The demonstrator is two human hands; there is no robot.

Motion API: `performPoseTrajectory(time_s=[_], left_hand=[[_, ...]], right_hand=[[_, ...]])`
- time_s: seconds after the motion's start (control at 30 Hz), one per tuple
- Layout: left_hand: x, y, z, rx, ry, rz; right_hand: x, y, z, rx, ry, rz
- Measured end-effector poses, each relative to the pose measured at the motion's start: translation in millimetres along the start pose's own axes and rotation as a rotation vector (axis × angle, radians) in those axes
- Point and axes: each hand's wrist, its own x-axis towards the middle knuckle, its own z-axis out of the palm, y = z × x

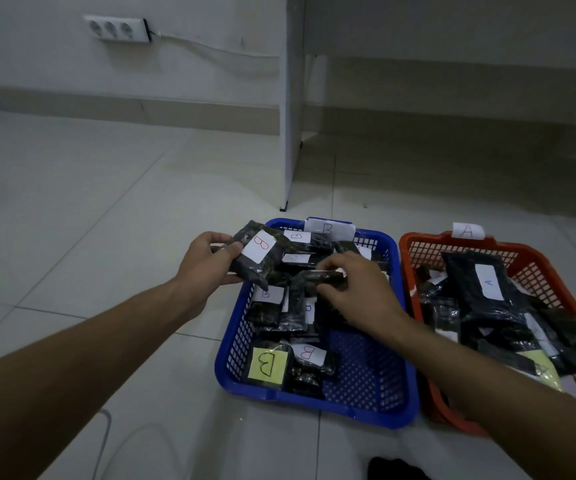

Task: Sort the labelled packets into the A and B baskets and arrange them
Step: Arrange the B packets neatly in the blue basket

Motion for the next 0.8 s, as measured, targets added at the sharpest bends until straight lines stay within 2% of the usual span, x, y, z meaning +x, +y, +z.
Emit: performPoseTrajectory(time_s=[0.1, 0.3, 0.6, 0.73, 0.8], left_hand=[[0, -1, -2, -0.034, 0.014, -0.005], [-2, -9, -8, -0.036, -0.012, -0.026], [-5, -9, -8, -0.027, -0.06, -0.037], [-14, -4, -1, -0.074, -0.177, -0.112], [-22, 0, 10, -0.104, -0.259, -0.146]], right_hand=[[0, 4, 25, -0.053, -0.047, -0.04], [-10, 16, 42, -0.182, 0.001, -0.075], [6, 13, 42, -0.111, -0.046, -0.056], [0, 6, 17, 0.07, 0.019, -0.063], [-9, 3, -4, 0.109, -0.056, -0.103]])
